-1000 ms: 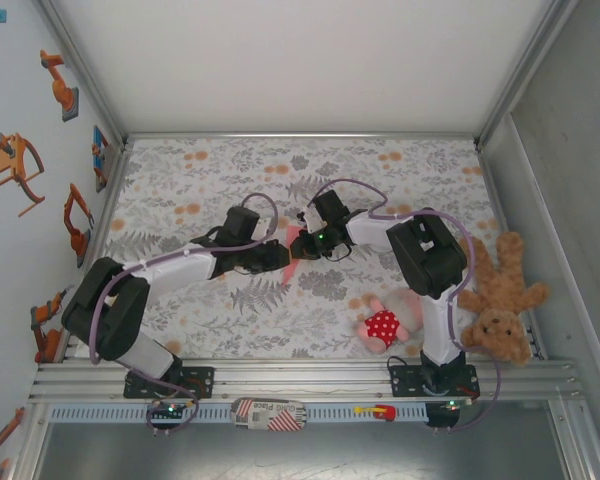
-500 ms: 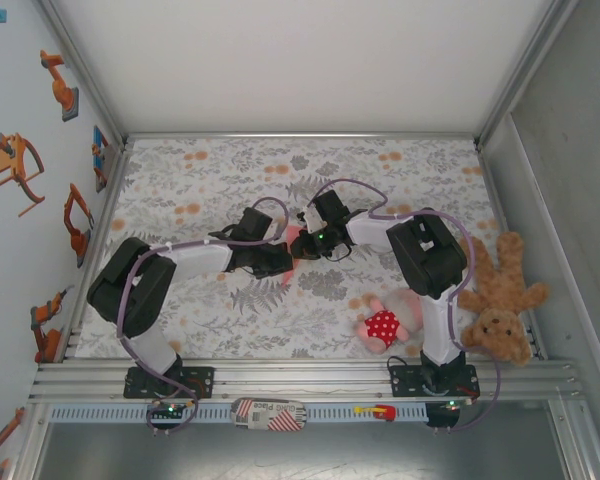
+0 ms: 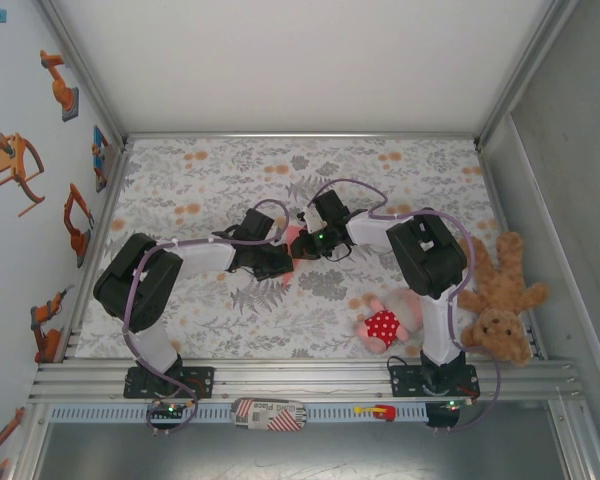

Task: Fold a paper plane with a square sheet of paper (pick it up from the middle)
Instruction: Fold the wing for the fifth time at the center of the table.

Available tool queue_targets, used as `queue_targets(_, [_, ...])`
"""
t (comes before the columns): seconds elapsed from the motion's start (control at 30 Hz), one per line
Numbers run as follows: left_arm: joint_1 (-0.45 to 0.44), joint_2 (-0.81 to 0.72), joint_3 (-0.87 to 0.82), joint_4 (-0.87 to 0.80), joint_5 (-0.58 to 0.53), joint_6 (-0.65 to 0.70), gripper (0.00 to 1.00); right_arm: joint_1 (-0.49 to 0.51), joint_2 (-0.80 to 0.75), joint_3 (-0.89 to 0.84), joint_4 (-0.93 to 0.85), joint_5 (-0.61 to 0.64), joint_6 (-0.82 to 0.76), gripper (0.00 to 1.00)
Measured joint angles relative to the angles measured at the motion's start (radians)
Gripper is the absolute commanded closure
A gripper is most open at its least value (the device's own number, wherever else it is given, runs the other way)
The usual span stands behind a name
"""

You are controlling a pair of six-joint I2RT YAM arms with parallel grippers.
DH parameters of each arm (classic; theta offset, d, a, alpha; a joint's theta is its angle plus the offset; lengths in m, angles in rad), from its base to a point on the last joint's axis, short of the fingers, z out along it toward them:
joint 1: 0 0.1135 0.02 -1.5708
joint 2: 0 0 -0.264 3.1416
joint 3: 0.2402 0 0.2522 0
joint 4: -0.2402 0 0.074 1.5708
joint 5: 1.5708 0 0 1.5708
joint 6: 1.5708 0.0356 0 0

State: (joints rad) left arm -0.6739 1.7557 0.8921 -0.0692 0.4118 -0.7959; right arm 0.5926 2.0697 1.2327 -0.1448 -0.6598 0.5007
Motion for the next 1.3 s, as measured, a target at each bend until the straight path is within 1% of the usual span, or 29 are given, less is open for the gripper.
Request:
queue_targets(0.93, [-0.026, 0.0, -0.06, 0.066, -0.012, -0.035, 0.98, 0.0, 0.001, 0.003, -0.007, 0.013, 0.005, 0.91])
queue_targets(1.3, [-0.031, -0.037, -0.156, 0.195, -0.013, -0.071, 0.98, 0.003, 0.008, 0.022, -0.037, 0.026, 0.009, 0.91])
